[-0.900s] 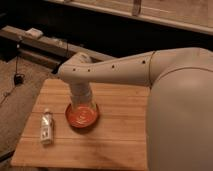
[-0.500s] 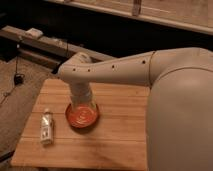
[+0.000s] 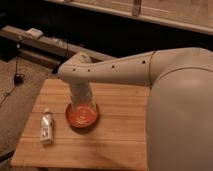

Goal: Place the bottle in the ceramic bowl

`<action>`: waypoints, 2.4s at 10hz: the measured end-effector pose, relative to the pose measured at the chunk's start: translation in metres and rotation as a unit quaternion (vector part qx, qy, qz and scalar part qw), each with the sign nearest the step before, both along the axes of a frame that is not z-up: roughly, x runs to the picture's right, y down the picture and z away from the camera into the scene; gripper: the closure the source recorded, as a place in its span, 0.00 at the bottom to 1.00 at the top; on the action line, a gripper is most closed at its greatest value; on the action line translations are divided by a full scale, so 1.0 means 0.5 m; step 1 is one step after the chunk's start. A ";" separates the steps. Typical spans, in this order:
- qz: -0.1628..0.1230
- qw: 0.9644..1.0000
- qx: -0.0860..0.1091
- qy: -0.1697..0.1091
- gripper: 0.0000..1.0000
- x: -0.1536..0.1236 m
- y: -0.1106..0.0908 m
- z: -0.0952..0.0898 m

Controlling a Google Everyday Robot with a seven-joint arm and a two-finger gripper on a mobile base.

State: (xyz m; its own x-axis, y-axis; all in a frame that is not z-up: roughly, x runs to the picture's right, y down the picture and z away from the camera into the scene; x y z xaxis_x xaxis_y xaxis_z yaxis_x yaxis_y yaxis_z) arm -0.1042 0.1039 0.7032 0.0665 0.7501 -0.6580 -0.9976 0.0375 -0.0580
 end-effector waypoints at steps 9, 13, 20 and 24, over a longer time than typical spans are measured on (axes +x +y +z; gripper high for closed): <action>0.000 1.000 0.000 0.000 0.35 0.000 0.000 0.000; 0.000 1.000 0.000 0.000 0.35 0.000 0.000 0.000; -0.096 0.994 0.000 -0.059 0.35 -0.182 0.096 -0.056; -0.139 0.985 -0.016 -0.102 0.35 -0.304 0.177 -0.086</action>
State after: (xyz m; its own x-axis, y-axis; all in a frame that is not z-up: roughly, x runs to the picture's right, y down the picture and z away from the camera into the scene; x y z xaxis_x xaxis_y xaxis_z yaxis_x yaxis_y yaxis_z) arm -0.2563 0.1925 0.6601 0.3992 0.6628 -0.6335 -0.9167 0.3022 -0.2615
